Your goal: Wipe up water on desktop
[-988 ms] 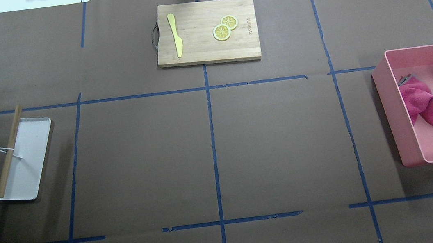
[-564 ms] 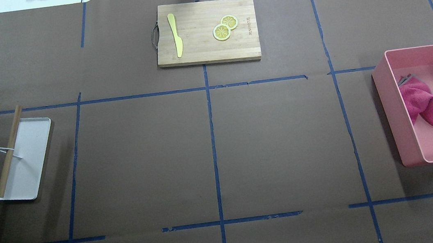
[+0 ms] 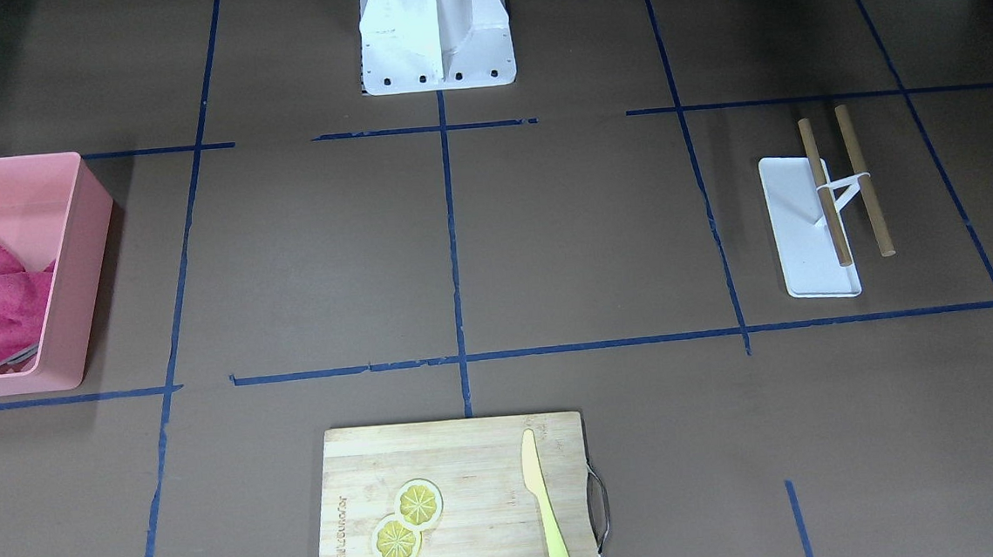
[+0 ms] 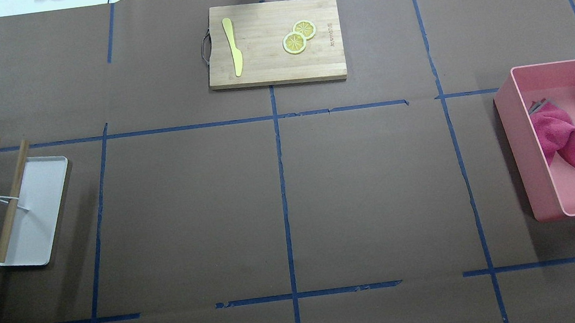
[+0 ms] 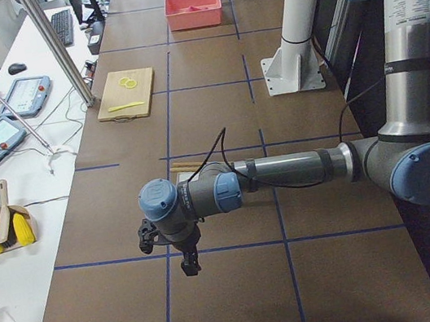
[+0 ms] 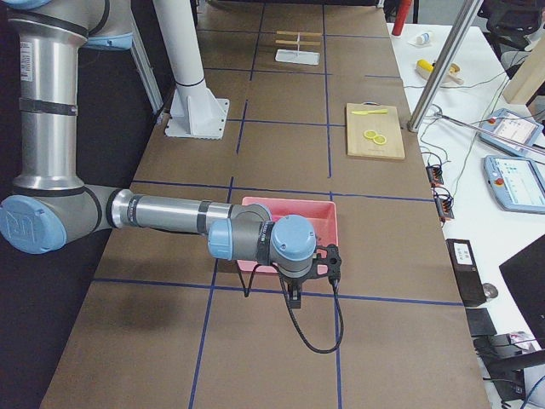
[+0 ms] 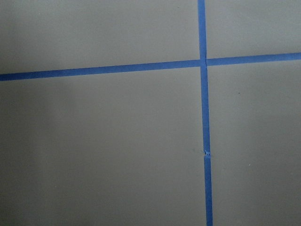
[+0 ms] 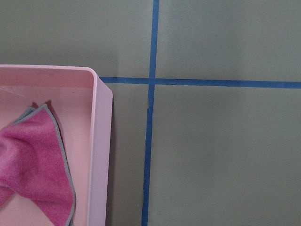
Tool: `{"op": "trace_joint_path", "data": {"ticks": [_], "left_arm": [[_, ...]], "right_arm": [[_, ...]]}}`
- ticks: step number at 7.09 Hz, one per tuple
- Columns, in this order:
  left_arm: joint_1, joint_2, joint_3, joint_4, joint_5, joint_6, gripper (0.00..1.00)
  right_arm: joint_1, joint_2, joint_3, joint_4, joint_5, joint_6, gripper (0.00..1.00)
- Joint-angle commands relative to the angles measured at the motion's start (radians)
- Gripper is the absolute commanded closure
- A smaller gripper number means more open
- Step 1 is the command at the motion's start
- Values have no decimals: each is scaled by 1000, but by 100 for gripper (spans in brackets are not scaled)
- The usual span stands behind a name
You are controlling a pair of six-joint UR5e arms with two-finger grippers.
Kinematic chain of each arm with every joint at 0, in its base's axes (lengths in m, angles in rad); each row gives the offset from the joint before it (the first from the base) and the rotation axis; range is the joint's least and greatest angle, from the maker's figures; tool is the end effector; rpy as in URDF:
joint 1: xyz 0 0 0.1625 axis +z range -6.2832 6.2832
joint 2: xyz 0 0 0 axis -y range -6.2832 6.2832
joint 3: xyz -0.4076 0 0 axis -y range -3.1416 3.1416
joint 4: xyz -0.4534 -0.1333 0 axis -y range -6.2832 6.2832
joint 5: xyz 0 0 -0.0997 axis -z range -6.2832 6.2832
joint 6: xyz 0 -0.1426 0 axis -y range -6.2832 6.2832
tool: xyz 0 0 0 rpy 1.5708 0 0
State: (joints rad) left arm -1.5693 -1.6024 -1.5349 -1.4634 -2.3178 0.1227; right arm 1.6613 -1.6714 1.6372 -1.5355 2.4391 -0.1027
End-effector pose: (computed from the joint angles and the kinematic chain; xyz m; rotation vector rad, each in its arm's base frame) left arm -0.0356 -0.5537 0.6869 -0.0611 0.7514 0.0765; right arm 0.0706 -0.5077 0.6756 0.0848 -0.8642 -0.0119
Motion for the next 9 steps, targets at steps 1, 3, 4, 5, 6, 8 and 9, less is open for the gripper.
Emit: {"op": "trace_joint_path", "data": {"ticks": [1, 3, 4, 5, 6, 8, 9], "left_arm": [[0, -1, -1, 0, 0, -5, 0], [0, -1, -1, -2, 0, -5, 0], [0, -1, -2, -2, 0, -5, 0], [0, -1, -1, -2, 0, -5, 0], [0, -1, 1, -11, 0, -3, 0], [0, 1, 7, -38, 0, -5, 0], [0, 1, 4, -40, 0, -5, 0]], "right_arm": [[0, -1, 0, 0, -3, 0, 0], [0, -2, 0, 0, -23, 1, 0], [0, -2, 0, 0, -26, 0, 0], [0, -2, 0, 0, -28, 0, 0], [0, -2, 0, 0, -28, 1, 0], [0, -2, 0, 0, -26, 1, 0], [0, -2, 0, 0, -26, 1, 0]]}}
